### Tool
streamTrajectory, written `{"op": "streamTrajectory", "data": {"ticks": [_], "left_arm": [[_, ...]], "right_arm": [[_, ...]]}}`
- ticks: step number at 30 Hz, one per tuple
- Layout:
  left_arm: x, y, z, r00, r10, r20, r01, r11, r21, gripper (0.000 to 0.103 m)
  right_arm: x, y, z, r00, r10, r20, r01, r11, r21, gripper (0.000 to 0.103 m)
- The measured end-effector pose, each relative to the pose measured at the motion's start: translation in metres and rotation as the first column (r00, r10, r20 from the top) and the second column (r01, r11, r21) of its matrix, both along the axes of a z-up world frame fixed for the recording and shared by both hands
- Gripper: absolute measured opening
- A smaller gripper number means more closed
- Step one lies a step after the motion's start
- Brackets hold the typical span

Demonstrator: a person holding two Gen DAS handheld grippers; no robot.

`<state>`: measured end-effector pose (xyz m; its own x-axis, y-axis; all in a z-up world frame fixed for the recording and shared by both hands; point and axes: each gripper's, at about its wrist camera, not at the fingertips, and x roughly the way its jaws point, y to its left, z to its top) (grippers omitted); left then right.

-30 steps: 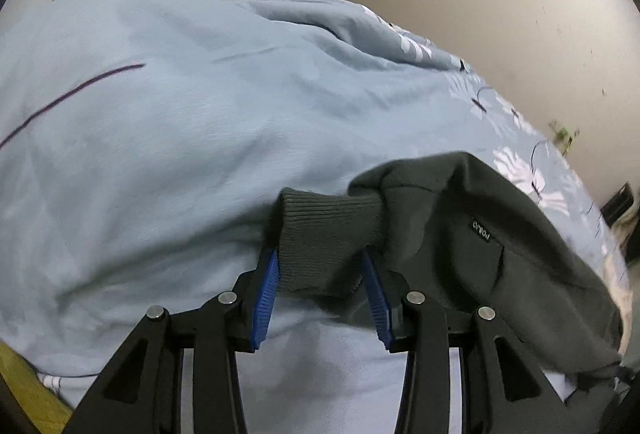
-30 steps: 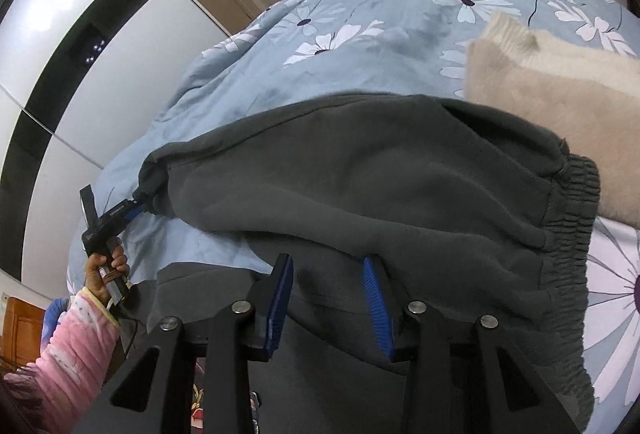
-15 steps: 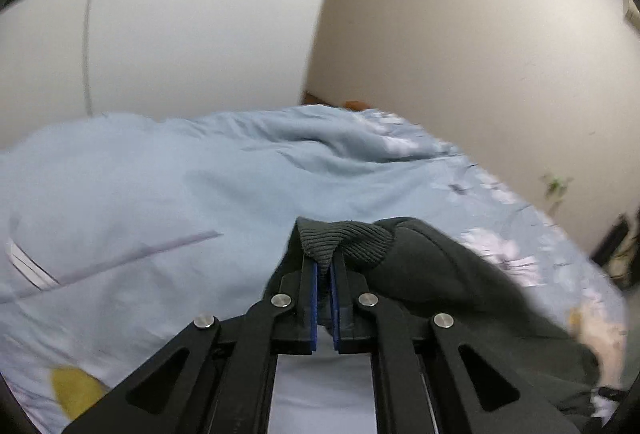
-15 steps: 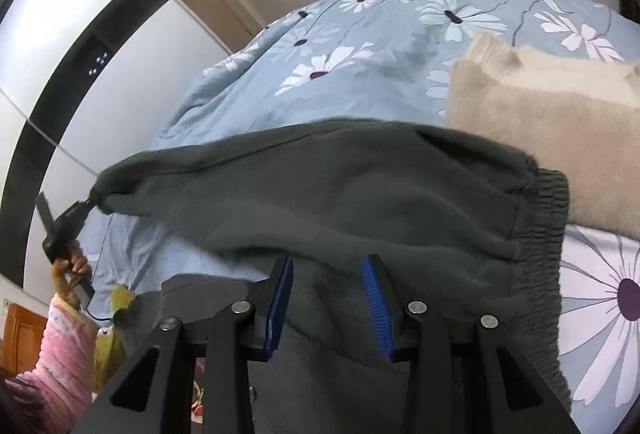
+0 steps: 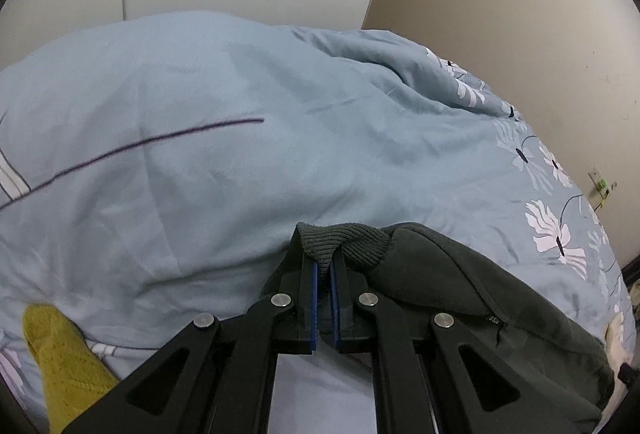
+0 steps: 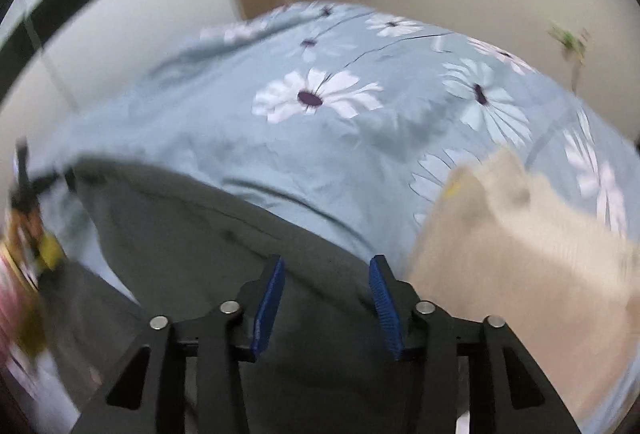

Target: Fold clothes

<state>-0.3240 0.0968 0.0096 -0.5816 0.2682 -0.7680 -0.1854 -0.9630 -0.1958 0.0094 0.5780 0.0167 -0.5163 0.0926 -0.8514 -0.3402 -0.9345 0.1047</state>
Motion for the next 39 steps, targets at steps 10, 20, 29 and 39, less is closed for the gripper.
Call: {"op": "streamTrajectory", "data": {"ticks": [10, 20, 29, 39], "left_arm": [[0.007, -0.003, 0.030, 0.999, -0.015, -0.042, 0.017, 0.999, 0.042, 0.005], [0.058, -0.059, 0.076, 0.991, 0.015, -0.130, 0.009, 0.984, 0.179, 0.005], [0.109, -0.133, -0.005, 0.983, 0.157, 0.094, -0.174, 0.960, 0.220, 0.005], [0.149, -0.166, -0.029, 0.951, 0.211, 0.227, -0.269, 0.925, 0.268, 0.013]], "right_arm": [[-0.018, -0.009, -0.021, 0.989, 0.011, 0.147, -0.018, 0.999, 0.050, 0.012], [0.084, -0.080, 0.095, 0.985, -0.015, -0.174, 0.050, 0.979, 0.197, 0.010], [0.158, -0.165, 0.028, 0.994, 0.035, -0.101, -0.030, 0.998, 0.050, 0.010], [0.176, -0.172, 0.007, 0.991, -0.042, -0.125, 0.039, 0.999, -0.024, 0.013]]}}
